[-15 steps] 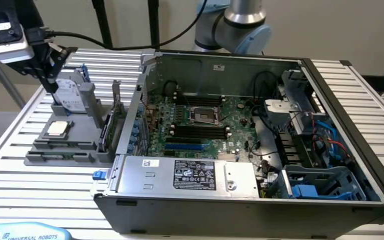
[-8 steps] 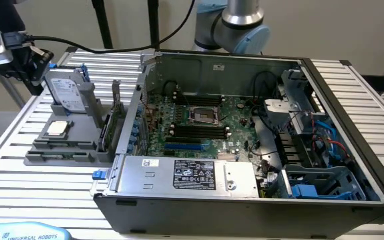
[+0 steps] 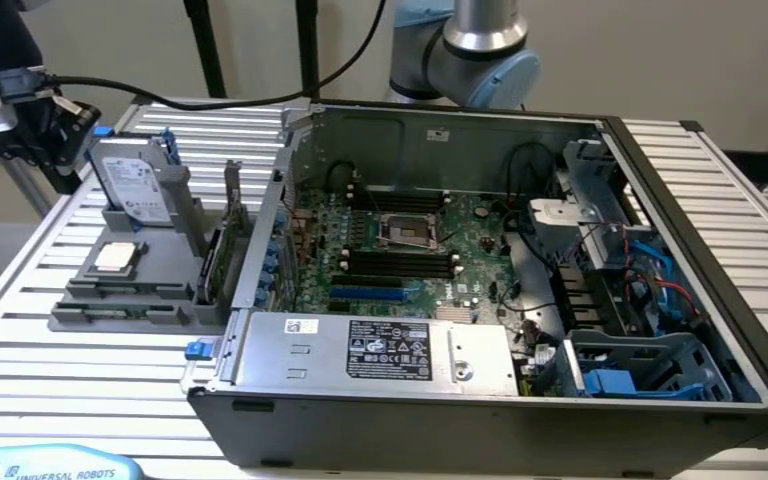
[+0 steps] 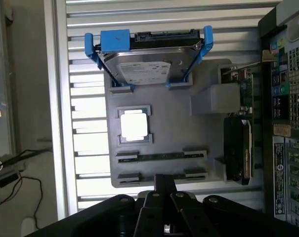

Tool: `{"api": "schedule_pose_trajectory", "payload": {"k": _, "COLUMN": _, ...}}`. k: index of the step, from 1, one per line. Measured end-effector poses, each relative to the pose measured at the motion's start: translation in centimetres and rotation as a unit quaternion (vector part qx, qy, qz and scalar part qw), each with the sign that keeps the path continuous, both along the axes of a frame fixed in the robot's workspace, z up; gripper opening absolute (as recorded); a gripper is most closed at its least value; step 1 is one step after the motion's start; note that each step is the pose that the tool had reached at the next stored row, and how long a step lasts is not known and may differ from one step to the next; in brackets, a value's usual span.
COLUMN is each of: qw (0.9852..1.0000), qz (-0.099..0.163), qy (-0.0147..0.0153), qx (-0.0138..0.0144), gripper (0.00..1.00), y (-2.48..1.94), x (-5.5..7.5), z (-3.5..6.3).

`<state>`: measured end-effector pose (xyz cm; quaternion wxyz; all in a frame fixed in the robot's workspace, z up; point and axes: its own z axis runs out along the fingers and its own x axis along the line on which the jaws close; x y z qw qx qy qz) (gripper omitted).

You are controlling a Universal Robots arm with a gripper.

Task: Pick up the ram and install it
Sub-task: 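Reach for the ram, then pick up the ram and move it above insertion slot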

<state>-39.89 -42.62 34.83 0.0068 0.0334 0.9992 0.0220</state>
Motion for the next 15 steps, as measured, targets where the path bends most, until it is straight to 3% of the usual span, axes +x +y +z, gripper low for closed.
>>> {"api": "schedule_pose_trajectory", "payload": {"k": 4, "qw": 1.0, "qz": 0.001, "qy": 0.0001, "qx": 0.0, "gripper": 0.11, "y": -0.23, "x": 0.0, "z": -0.01}}
{"api": "schedule_pose_trajectory", "payload": {"k": 15, "qw": 1.0, "qz": 0.001, "qy": 0.0001, "qx": 0.0001, "gripper": 0.11, "y": -0.25, "x": 0.0, "z": -0.02}}
